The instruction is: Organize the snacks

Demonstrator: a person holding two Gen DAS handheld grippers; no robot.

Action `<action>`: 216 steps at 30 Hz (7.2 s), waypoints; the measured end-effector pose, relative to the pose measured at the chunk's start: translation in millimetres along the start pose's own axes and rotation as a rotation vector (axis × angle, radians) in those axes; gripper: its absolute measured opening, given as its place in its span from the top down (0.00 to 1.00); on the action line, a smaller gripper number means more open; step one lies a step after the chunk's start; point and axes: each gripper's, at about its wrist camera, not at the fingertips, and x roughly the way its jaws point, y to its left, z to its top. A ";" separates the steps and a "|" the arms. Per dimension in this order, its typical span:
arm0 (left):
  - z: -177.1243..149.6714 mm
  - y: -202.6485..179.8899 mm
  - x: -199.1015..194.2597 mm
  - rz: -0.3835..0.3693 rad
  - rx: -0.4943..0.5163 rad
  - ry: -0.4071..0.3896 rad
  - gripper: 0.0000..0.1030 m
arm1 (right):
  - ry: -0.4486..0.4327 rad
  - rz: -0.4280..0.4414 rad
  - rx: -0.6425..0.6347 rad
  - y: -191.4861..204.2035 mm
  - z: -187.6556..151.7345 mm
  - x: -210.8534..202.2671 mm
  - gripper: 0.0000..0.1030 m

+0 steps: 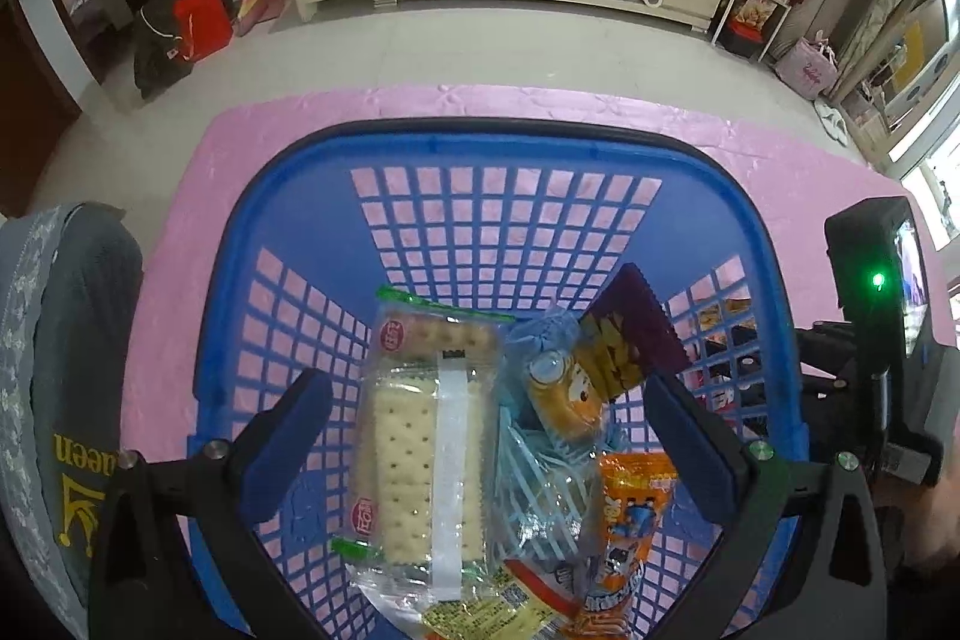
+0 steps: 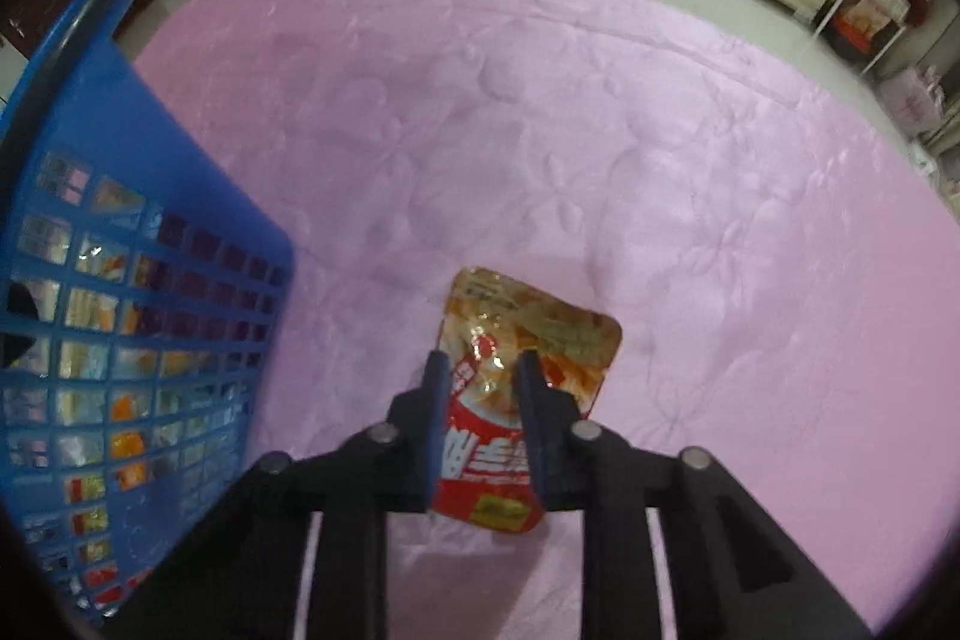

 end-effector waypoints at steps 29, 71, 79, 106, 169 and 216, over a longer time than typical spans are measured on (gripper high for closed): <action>-27.9 1.2 -40.8 -0.033 -0.019 -0.052 0.00 | -0.112 -0.005 -0.318 -6.0 -52.8 -67.8 0.11; -24.6 8.6 -23.9 -0.034 -0.046 -0.032 0.00 | -0.057 0.153 -0.654 6.3 -60.3 -38.7 0.78; -36.5 8.9 -43.6 -0.033 -0.031 -0.060 0.00 | -0.083 0.141 -0.628 12.8 -78.9 -69.3 0.89; -96.5 49.0 -155.0 -0.046 -0.030 -0.240 0.00 | -0.388 0.218 -0.636 110.2 -107.0 -231.0 0.89; -176.8 28.9 -199.7 -0.130 -0.059 -0.465 0.00 | -0.549 0.206 -0.015 49.2 -181.7 -244.2 0.50; -267.5 -66.7 -298.9 -0.148 0.146 -0.677 0.00 | -0.821 -0.051 0.053 63.6 -345.5 -342.3 0.00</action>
